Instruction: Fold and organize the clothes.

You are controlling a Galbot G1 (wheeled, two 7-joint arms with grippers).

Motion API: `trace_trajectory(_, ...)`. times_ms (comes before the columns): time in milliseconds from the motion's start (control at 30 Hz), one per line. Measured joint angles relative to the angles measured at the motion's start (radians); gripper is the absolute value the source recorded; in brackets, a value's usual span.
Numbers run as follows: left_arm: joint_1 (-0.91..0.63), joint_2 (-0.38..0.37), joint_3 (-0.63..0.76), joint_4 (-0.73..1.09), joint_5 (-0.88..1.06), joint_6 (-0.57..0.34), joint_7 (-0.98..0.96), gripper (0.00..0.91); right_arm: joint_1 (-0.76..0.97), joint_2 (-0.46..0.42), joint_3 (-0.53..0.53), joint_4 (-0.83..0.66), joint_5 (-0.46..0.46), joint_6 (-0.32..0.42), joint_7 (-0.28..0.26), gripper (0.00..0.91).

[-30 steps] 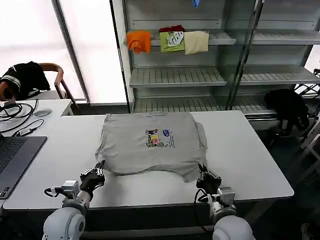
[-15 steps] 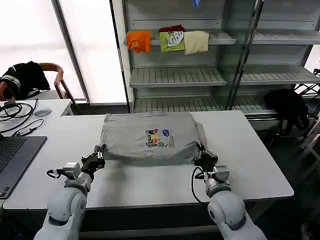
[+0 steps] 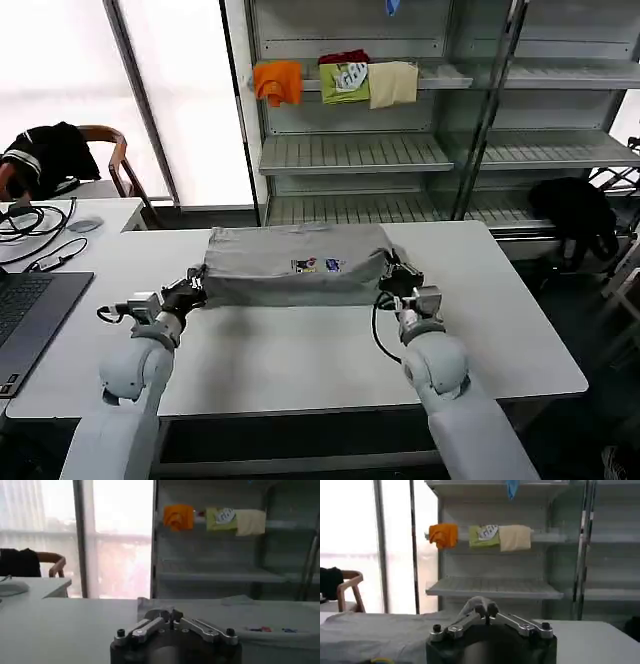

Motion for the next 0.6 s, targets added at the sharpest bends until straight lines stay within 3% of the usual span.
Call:
trace_trajectory(433,-0.052,0.014,0.030,0.100,0.009,0.026,0.006,0.020,0.053,0.033,-0.007,-0.131,-0.001,-0.015,-0.012,0.000)
trace_trajectory(467,-0.056,0.013,0.033,0.107,0.011,0.028,0.006,0.907,0.057,0.036,-0.006,-0.139,-0.001,-0.015,-0.012,0.766)
trace_trajectory(500,-0.061,0.013,0.036,0.113,0.013,0.028,0.005,0.907,0.062,0.040,-0.004,-0.148,-0.001,-0.015,-0.011,0.907)
trace_trajectory(600,-0.076,0.009,0.046,0.127,0.017,0.034,0.004,0.907,0.074,0.054,0.001,-0.171,0.001,-0.017,-0.007,0.907)
